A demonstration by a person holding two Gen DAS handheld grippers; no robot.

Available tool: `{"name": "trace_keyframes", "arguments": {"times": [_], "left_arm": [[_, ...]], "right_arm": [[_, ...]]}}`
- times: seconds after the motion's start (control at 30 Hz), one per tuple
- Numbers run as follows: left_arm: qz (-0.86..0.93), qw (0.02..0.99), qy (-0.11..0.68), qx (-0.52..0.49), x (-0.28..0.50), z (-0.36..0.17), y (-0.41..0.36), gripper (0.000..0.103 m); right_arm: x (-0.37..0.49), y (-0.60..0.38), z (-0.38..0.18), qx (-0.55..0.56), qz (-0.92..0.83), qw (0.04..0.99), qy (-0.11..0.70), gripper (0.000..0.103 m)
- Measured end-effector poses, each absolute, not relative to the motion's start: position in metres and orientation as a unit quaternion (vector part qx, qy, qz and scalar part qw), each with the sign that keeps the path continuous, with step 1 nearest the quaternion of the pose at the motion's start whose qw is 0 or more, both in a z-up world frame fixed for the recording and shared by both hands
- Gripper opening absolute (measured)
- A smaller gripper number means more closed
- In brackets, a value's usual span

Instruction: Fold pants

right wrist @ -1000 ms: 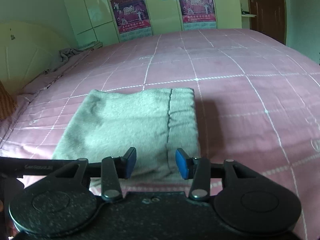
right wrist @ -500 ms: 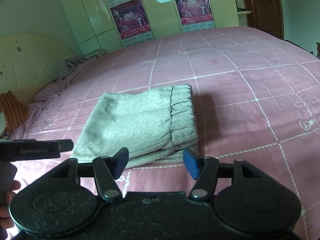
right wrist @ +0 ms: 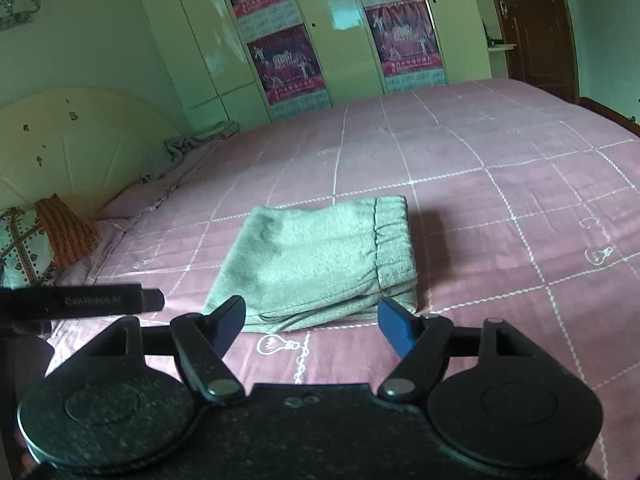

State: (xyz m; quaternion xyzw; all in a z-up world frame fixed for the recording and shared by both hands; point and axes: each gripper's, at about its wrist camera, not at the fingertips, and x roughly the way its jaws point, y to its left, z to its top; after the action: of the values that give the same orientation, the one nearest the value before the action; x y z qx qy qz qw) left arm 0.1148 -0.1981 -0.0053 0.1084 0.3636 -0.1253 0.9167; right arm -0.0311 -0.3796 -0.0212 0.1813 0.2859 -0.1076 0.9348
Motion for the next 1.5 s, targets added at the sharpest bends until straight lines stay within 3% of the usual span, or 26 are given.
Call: {"name": "trace_keyframes", "arguments": {"times": [0.6, 0.97, 1.5], "left_arm": [[-0.17, 0.924, 0.331, 0.092, 0.023, 0.034, -0.16, 0.103], [-0.185, 0.929, 0.318, 0.03, -0.018, 0.036, -0.127, 0.103], [-0.16, 0.934, 0.315, 0.055, -0.036, 0.035, -0.133, 0.103]], "right_arm": [[-0.107, -0.331, 0.031, 0.121, -0.104, 0.962, 0.221, 0.098], [-0.14, -0.299, 0.03, 0.03, -0.133, 0.972, 0.192, 0.1], [-0.158, -0.318, 0.033, 0.055, -0.168, 0.969, 0.172, 0.101]]}}
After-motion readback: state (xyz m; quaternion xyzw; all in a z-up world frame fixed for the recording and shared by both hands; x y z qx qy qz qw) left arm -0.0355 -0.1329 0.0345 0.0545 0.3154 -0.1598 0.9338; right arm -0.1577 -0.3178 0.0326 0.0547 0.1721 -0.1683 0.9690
